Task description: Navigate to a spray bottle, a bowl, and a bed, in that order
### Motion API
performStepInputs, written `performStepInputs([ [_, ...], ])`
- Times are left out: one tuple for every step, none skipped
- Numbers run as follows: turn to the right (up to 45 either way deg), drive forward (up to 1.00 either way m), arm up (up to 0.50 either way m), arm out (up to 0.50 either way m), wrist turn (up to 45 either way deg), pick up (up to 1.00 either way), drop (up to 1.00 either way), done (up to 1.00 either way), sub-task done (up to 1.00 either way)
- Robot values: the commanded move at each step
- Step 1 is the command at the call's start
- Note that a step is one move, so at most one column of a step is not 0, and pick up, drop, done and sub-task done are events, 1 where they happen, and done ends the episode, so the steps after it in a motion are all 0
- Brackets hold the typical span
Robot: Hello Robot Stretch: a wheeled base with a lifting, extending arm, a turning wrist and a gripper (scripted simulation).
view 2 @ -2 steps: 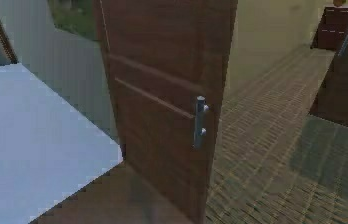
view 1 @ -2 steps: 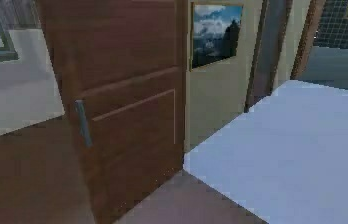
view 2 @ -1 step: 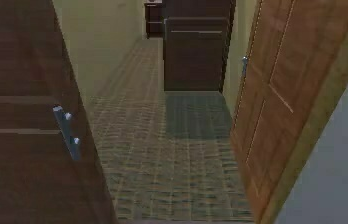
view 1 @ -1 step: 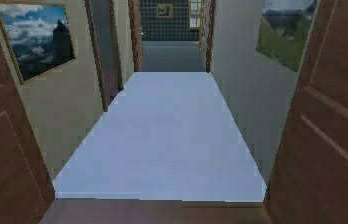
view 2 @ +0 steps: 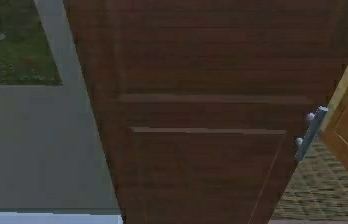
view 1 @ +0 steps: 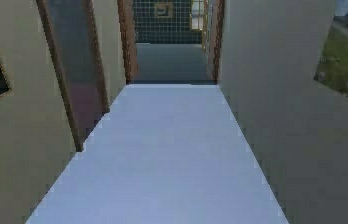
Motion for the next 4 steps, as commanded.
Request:
performStepInputs([
  [0.0, 1.0, 0.0, 0.0, 0.0, 0.0, 0.0, 0.0, 0.0],
  [3.0, 0.0, 0.0, 0.0, 0.0, 0.0, 0.0, 0.0, 0.0],
  [0.0, 1.0, 0.0, 0.0, 0.0, 0.0, 0.0, 0.0, 0.0],
  [0.0, 1.0, 0.0, 0.0, 0.0, 0.0, 0.0, 0.0, 0.0],
])
